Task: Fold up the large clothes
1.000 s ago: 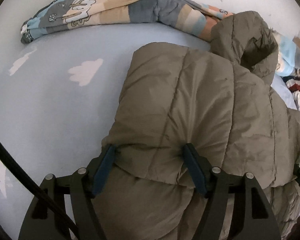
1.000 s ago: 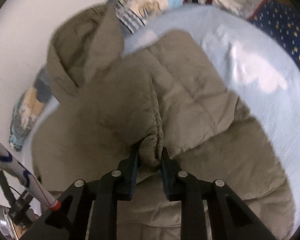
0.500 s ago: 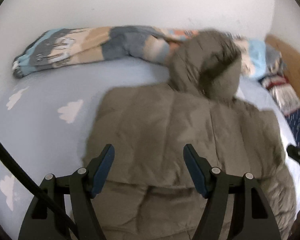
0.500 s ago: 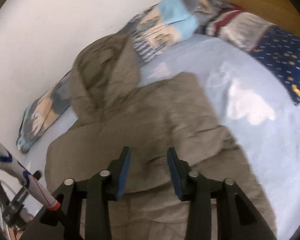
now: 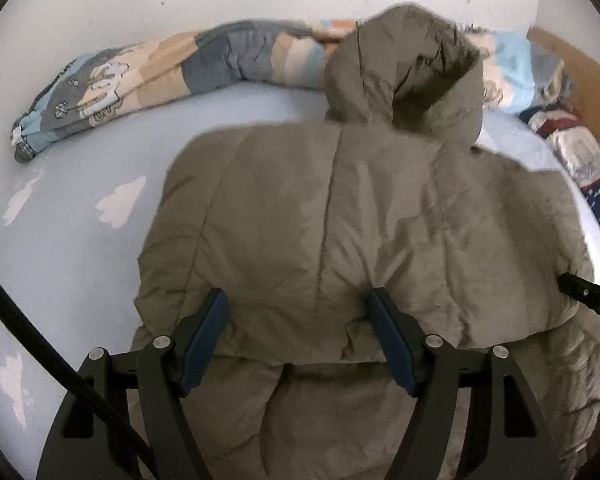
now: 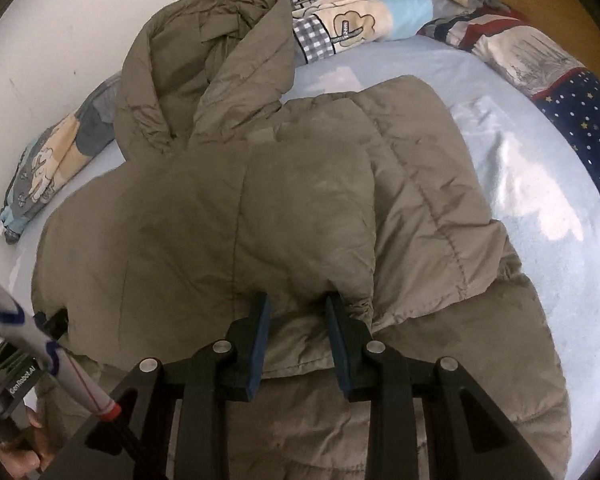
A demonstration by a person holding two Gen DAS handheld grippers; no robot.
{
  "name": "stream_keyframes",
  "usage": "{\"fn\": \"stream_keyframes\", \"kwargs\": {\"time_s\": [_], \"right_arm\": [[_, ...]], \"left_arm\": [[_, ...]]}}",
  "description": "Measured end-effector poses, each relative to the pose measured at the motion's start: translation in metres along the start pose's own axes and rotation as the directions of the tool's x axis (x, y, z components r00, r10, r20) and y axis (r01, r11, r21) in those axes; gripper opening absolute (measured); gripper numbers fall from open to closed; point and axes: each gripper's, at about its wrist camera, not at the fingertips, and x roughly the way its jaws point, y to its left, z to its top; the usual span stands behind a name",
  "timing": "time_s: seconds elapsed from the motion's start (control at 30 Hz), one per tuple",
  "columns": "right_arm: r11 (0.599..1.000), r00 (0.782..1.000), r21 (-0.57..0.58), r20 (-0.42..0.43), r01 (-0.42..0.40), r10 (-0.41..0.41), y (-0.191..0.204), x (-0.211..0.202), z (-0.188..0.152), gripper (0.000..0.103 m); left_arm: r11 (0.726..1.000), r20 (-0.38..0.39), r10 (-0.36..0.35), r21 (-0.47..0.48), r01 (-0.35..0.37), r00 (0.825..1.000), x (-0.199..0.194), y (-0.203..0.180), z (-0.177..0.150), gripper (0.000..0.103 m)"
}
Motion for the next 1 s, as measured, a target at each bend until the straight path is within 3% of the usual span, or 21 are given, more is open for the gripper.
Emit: {"fn": "stream_keyframes", "kwargs": {"time_s": [0.2, 0.33, 0.5, 0.63, 0.8, 1.0], "right_arm": [[0.999, 0.990, -0.005, 0.138, -0.035, 0.035, 0.006, -0.042, 0.009, 0.031], [1.000, 0.995, 0.016, 0.104, -0.012, 0.010, -0.001, -0.033, 0.009, 0.031], [0.999, 1.000, 0.038, -0.013, 0.007, -0.006, -0.009, -0.002, 0.004, 0.032], [0.999, 1.000, 0.033, 0.000, 0.023, -0.023, -0.005, -0.008, 0.004, 0.031], [0.999, 0.998, -0.016, 0.053, -0.036, 0.037, 0.015, -0.031, 0.003, 0.032], [0.996, 0.998, -0.070, -0.002, -0.059, 0.060, 0.034, -0.017, -0.010, 0.032]], "left_arm": [[0.998, 0.084, -0.041, 0.054, 0.036, 0.996, -0.022, -0.017, 0.003, 0.072], [0.995, 0.028, -0.020, 0.098, 0.017, 0.999, -0.007, -0.029, -0.003, 0.072], [0.994, -0.020, -0.012, 0.108, 0.014, 1.000, 0.006, -0.029, -0.006, 0.072], [0.996, -0.005, -0.026, 0.081, 0.026, 1.000, -0.004, -0.026, -0.001, 0.072], [0.996, 0.035, -0.048, 0.071, 0.046, 0.998, -0.018, -0.028, 0.003, 0.072], [0.995, -0.029, -0.018, 0.100, 0.021, 0.999, -0.001, -0.033, -0.004, 0.072]]}}
